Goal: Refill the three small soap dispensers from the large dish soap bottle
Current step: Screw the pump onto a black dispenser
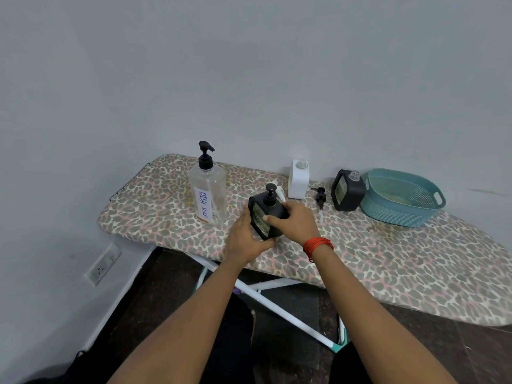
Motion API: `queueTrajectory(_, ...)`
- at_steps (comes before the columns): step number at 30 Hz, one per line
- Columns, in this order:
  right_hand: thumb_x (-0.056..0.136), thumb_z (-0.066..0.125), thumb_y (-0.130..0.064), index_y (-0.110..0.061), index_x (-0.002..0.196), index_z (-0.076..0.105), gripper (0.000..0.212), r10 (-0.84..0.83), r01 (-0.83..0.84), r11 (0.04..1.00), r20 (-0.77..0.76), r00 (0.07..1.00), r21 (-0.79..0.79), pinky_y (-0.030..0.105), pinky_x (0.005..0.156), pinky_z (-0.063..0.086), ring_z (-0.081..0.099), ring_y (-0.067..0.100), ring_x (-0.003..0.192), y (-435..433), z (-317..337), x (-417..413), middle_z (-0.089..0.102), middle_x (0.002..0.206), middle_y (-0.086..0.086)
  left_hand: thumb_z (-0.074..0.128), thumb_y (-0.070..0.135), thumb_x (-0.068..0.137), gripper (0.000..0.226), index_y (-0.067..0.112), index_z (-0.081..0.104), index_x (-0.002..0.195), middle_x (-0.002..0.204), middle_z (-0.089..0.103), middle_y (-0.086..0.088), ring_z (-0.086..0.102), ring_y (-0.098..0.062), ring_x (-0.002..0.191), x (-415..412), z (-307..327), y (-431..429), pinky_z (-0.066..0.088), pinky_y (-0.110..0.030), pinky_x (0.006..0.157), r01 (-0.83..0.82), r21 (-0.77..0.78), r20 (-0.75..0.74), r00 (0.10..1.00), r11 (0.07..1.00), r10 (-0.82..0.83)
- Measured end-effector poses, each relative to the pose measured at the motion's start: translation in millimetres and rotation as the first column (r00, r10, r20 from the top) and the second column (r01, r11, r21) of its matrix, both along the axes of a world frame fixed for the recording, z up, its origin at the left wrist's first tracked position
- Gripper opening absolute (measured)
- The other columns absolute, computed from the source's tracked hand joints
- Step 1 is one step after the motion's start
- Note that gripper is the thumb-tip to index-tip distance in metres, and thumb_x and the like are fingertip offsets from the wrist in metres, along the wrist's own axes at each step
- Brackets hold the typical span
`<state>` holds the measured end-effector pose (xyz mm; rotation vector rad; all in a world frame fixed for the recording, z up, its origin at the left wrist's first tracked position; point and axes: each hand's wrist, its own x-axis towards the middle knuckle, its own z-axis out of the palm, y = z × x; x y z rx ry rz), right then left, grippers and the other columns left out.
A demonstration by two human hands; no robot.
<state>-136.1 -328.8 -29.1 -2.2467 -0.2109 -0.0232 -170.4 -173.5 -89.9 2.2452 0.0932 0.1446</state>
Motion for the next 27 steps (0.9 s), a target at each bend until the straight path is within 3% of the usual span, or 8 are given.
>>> queueTrajectory(4,0.066,0.08,-0.045,-0.021,0.073,0.064,0.029,-0.076,0.076,0.997,0.017,0.997,-0.008,0.02,0.051,0.044,0.062,0.008,0.06,0.6,1.1,5.7,0.066,0.066,-0.006,0.086,0.057,0.065,0.108,0.022,0.035,0.154,0.143,0.053,-0.001,0.052,-0.022,0.131,6.6,-1.4,5.3,0.045,-0.047,0.109,0.079,-0.009,0.002,0.997,0.997,-0.079)
queueTrajectory(6,0.065,0.079,-0.046,-0.023,0.065,0.061,0.03,-0.124,0.124,0.992,0.052,0.991,0.002,0.015,0.045,0.039,0.056,0.001,0.053,0.4,7.3,10.1,0.062,0.059,-0.009,0.081,0.059,0.072,0.112,0.015,0.025,0.159,0.154,0.044,-0.007,0.041,-0.026,0.142,11.2,-4.8,11.4,0.034,-0.044,0.12,0.122,0.152,-0.005,0.992,0.981,-0.123)
queueTrajectory(8,0.065,0.079,-0.047,-0.023,0.065,0.062,0.029,-0.167,0.164,0.985,0.069,0.983,0.055,0.012,0.044,0.041,0.056,-0.002,0.053,1.5,16.9,19.1,0.062,0.059,-0.012,0.065,0.07,0.083,0.114,0.007,0.013,0.162,0.167,0.022,-0.013,0.018,-0.027,0.155,13.0,-11.4,16.3,0.014,-0.039,0.128,0.123,0.369,-0.027,0.992,0.921,-0.122)
queueTrajectory(11,0.067,0.08,-0.049,-0.021,0.073,0.068,0.031,-0.194,0.187,0.976,0.06,0.979,0.114,0.02,0.053,0.053,0.065,0.003,0.063,12.1,37.6,41.7,0.069,0.069,-0.012,0.042,0.077,0.091,0.107,0.005,0.009,0.162,0.17,0.011,-0.013,0.007,-0.024,0.158,13.1,-21.5,17.9,0.006,-0.038,0.129,0.117,0.462,-0.041,0.993,0.879,-0.111)
queueTrajectory(15,0.067,0.081,-0.049,-0.006,0.074,0.067,0.045,-0.239,0.234,0.961,0.019,0.971,0.145,0.026,0.05,0.05,0.063,0.014,0.06,43.5,53.6,80.3,0.068,0.068,0.002,0.033,0.078,0.092,0.101,0.008,0.014,0.162,0.17,0.012,-0.009,0.008,-0.021,0.158,14.9,-25.2,15.3,0.003,-0.037,0.129,0.103,0.511,-0.029,0.994,0.853,-0.102)
queueTrajectory(19,0.068,0.083,-0.051,-0.01,0.077,0.062,0.047,-0.31,0.314,0.932,-0.054,0.949,0.181,0.023,0.047,0.037,0.058,0.015,0.06,76.4,46.8,109.9,0.062,0.068,-0.001,0.033,0.079,0.091,0.1,0.011,0.015,0.162,0.171,0.013,-0.006,0.009,-0.02,0.158,16.6,-28.4,16.2,0.002,-0.037,0.128,0.093,0.497,-0.036,0.996,0.863,-0.087)
queueTrajectory(23,0.073,0.081,-0.042,-0.008,0.094,0.062,0.045,-0.401,0.416,0.889,-0.112,0.909,0.189,0.034,0.062,0.054,0.065,0.025,0.077,93.1,23.4,123.0,0.068,0.089,0.008,0.034,0.076,0.09,0.098,0.013,0.015,0.162,0.171,0.013,-0.005,0.007,-0.019,0.158,18.7,-32.3,16.6,0.002,-0.036,0.129,0.087,0.485,-0.042,0.996,0.87,-0.077)
queueTrajectory(27,0.073,0.08,-0.048,-0.008,0.097,0.061,0.05,-0.422,0.429,0.883,-0.08,0.903,0.19,0.033,0.061,0.048,0.061,0.025,0.079,96.5,9.4,127.5,0.067,0.093,0.008,0.037,0.075,0.09,0.097,0.014,0.015,0.162,0.171,0.012,-0.004,0.006,-0.018,0.158,21.1,-34.6,17.2,0.002,-0.036,0.129,0.086,0.479,-0.045,0.996,0.873,-0.073)
